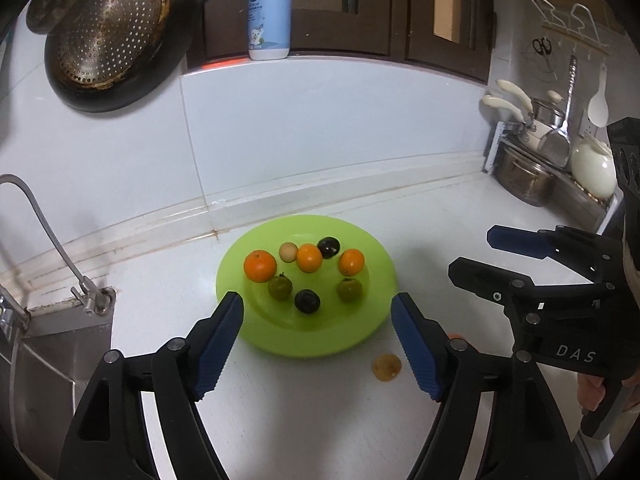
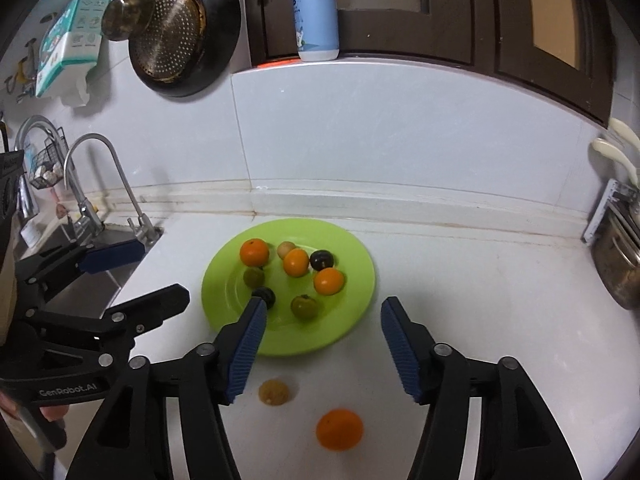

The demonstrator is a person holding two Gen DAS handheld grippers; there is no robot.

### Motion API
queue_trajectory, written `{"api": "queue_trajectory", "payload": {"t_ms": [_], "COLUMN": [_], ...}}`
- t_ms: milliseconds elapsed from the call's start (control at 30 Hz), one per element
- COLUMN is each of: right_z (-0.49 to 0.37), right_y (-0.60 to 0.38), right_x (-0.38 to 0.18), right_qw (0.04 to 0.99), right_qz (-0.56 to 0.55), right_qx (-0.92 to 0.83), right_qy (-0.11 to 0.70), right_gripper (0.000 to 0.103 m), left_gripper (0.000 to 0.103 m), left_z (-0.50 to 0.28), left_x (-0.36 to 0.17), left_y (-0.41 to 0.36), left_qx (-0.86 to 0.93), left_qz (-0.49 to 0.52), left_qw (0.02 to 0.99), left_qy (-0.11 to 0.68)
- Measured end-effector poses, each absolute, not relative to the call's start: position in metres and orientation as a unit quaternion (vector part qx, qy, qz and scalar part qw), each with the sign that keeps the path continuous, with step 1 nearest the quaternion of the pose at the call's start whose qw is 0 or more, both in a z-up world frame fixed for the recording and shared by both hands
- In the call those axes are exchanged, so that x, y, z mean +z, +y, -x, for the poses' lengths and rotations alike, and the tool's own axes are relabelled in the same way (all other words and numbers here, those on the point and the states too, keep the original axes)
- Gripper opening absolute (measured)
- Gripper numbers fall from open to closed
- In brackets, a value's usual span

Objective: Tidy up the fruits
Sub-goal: 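Withdraw both open tools from the plate toward the last two fruits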

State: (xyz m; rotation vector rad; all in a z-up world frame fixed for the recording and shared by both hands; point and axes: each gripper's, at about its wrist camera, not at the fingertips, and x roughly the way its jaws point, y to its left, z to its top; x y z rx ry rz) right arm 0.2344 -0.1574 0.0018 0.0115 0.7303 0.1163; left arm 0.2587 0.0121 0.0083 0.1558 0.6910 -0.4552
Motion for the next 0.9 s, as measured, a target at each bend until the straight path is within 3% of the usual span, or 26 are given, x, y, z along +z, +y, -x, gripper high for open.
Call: {"api": "queue_trajectory", "payload": {"t_ms": [333, 900], "right_z": [-0.198, -0.170], "right_y": [-0.161, -0.171], "right_x": [-0.004, -0.039], "right_qw": [0.934, 0.918], "right_qz": [-0.016, 0.001], "right_qx": [0.031, 0.012], "right_qy": [0.356, 0.397], "right_gripper": [0.065, 0.065], "left_gripper": [0.086, 0.087], "left_z": [-0.231, -0.216], "left_x": [0.002, -0.037], "left_y": [0.007, -0.017], "left_qx": [-0.236, -0.289], "left_qz": [-0.098, -0.156], "left_qw": [0.912, 0.888], "left_qy": [0.322, 0.321]}}
